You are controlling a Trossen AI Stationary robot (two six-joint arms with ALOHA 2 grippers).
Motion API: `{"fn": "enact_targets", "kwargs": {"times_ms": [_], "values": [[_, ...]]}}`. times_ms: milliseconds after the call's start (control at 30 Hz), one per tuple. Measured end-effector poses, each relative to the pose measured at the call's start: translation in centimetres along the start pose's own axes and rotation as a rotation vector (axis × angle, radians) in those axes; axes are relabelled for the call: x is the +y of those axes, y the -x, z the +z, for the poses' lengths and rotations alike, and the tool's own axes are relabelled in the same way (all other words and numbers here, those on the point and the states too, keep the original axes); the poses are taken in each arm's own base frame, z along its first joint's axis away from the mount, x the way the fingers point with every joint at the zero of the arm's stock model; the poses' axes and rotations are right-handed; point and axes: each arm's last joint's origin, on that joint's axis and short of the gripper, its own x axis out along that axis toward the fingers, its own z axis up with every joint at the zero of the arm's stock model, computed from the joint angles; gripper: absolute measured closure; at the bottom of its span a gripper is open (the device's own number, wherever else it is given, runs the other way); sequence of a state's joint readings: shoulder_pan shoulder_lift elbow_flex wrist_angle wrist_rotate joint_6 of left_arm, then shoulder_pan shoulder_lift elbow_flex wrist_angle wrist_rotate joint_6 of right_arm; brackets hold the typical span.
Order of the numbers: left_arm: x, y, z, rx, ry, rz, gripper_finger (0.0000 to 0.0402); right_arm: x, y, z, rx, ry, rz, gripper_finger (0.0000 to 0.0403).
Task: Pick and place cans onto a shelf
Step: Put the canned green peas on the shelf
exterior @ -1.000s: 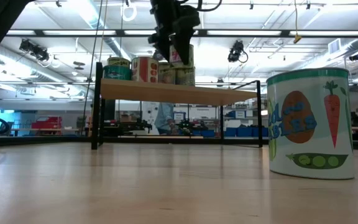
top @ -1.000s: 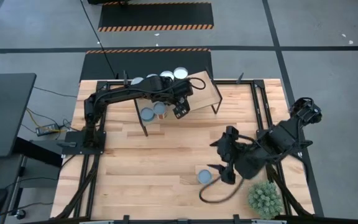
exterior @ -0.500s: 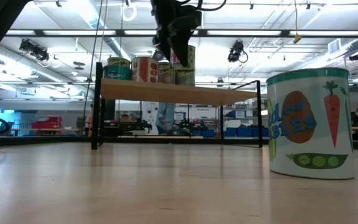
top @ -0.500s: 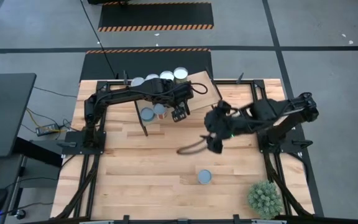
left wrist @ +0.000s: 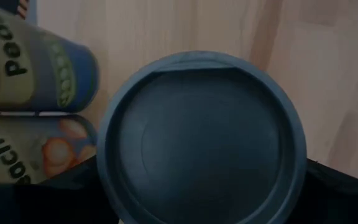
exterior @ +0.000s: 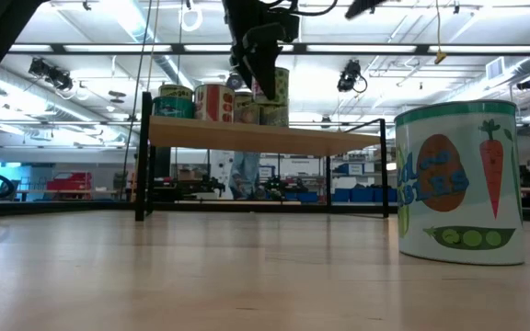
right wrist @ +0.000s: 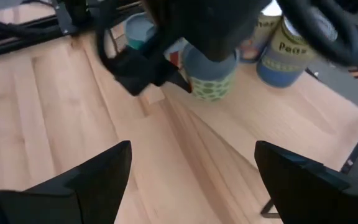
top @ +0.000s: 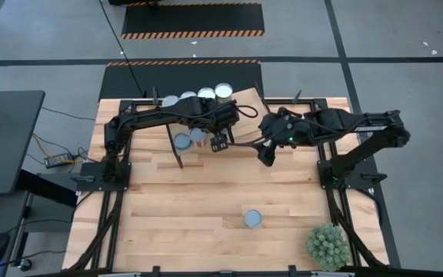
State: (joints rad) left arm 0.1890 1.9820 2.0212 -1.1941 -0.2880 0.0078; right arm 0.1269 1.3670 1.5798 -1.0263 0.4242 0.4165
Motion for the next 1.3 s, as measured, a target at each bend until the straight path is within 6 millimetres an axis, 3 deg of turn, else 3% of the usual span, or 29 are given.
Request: {"fn": "enact_targets", "kwargs": {"times_ms": [500,600,767,867,1133,1300], "values": [[-0.5,0.1,0.3,-0.033,0.027,-0.047,0.0083,-5.8,-4.3,-5.2,-0.066,-0.134,0.115,0.0055],[-0.5,0.1,0.3,-0.036,0.046,-0.048,0.0083,-7.1,-3.5,-5.1,-0.1,-0.123,0.108,0.0055],[0.0,0.0,0.6,-0.064,0.067,-0.006,0.0083,-9.2,-0.3,-5.1,-0.212,-0.132,0.068,0.0055],[0.5,-0.1,0.9,-0.091,0.086,0.002,0.0083,-10.2,1.1,-6.3,-0.269,-0.134,0.041,0.0055],[2.3,-0.4,1.8,-0.185,0.144,-0.003,0.0083,-12.0,0.5,-11.1,-0.362,-0.212,0.066,0.0055],[3.2,-1.2,1.5,-0.139,0.184,-0.024,0.0083,-12.7,0.0,-12.6,-0.395,-0.225,0.037,0.0055]]}}
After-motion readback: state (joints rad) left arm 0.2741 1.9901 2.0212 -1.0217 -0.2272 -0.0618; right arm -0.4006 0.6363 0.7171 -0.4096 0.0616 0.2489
